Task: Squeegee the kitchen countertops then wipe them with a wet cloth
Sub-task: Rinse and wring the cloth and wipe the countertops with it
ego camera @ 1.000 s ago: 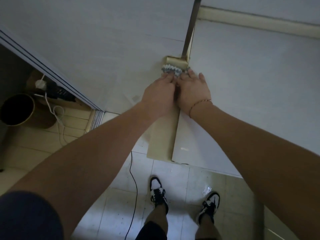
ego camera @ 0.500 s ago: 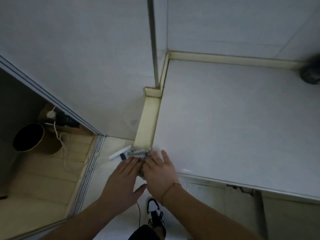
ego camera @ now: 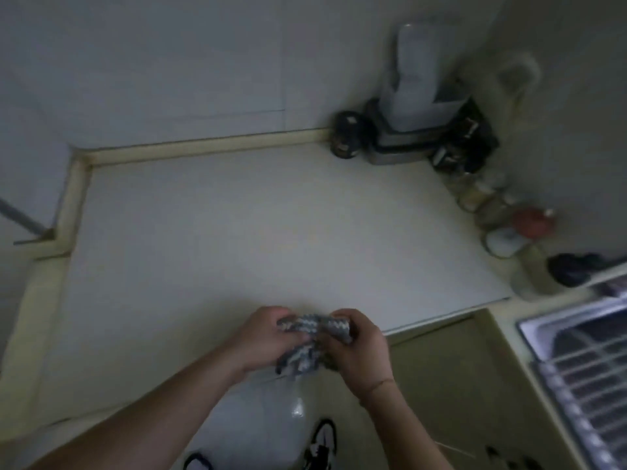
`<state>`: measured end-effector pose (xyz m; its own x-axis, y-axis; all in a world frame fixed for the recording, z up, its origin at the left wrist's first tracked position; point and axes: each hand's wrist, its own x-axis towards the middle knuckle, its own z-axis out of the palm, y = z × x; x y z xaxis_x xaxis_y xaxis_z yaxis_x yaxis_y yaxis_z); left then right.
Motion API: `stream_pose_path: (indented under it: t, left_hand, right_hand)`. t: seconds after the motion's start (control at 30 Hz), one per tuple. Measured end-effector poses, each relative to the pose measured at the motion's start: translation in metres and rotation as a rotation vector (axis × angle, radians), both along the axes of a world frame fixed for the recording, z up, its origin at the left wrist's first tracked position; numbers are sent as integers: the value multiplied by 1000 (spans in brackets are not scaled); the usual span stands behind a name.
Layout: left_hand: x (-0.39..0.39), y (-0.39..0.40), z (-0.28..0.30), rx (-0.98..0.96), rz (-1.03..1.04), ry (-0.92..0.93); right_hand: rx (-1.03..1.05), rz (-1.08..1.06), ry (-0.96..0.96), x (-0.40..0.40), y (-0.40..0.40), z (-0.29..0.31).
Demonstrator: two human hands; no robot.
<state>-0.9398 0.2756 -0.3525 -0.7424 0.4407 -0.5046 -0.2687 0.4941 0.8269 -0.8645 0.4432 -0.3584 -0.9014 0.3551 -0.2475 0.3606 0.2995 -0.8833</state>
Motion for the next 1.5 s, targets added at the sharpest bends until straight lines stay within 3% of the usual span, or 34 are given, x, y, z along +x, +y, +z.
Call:
stream_pose_path:
  t: [0.07,0.17,0.27,0.4,0.53,0.63,0.73,1.07,1.17,1.3,1.43,1.5]
  left_hand:
    - [6,78,-9,99,138,-237]
    - [12,188,6,371,272,-624]
    - [13,259,26,453,142,-812]
    - [14,312,20,147,-237,-503]
    - [-5,359,11,-117,-366,158]
    - [-13,395,24,-148,-353,375]
    - [-7,427,39,-63,-456,497]
    - [2,469,27,-155,-567,828]
    - [0,469,25,-108,-515,814]
    - [-15,456,46,-62,-457,785]
    - [-36,427,79,-69,-406,804]
    - [-44,415,85,-73,-347,798]
  right_hand:
    - [322,-192,103,12,40,-1]
    - [543,-125,255,32,85,2]
    - [763,-104,322,51,148,-14]
    - [756,-244,335,50,239,-35]
    - [861,-302,314,40,296,-46]
    - [950,-310,242,42,319,-61]
    - [961,-289,217,53,313,-61]
    - [780,64,266,95,297,-46]
    - [707,-178,317,107,312,-29]
    - [698,-539,103,94,350,-23]
    - [623,-546,7,46,356,-18]
    - [682,-453,12,17,350,-18]
